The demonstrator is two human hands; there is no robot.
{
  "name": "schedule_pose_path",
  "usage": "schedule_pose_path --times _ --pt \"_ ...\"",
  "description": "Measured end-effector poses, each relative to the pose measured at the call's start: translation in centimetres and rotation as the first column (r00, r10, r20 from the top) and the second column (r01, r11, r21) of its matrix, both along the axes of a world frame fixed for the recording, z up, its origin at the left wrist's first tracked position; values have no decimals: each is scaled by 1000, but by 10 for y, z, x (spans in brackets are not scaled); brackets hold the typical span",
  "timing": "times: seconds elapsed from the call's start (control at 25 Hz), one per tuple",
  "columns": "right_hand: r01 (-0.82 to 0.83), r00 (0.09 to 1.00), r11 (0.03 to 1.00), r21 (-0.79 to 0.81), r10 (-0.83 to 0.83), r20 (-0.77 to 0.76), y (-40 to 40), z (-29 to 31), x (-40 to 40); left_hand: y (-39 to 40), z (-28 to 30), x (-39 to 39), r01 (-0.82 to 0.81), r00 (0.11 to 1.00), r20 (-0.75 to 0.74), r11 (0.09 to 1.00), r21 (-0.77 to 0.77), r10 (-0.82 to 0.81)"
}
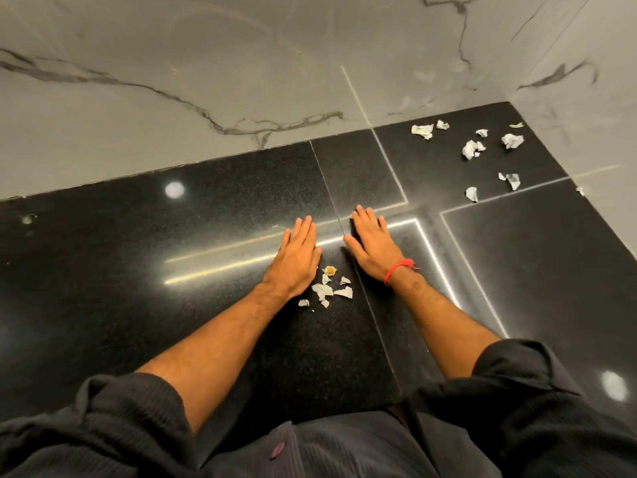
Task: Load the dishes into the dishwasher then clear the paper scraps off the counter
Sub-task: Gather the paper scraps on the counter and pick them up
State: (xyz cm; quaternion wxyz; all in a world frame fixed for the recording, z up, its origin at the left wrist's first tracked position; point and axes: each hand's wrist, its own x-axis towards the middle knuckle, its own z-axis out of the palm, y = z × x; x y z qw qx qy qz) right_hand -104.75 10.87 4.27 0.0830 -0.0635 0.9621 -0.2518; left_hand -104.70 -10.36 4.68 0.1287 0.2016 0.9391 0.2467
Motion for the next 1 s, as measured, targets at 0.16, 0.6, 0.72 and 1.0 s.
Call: schedule_pose_path --times 0.16,0.6,0.72,1.0 --pt "-307 947 952 12 307 -96 -25 -13 30 -11 1 36 18 999 42 994 104 -22" --pt "-173 980 974 -147 156 -124 -11 20 73 -56 23 99 -268 962 87 954 134 258" --pt "-251 956 965 79 234 175 -15 28 77 -51 28 100 -186 967 175 983 -11 185" --pt "-336 942 937 -91 335 -21 -45 11 73 -14 26 97 -217 975 49 976 -12 217"
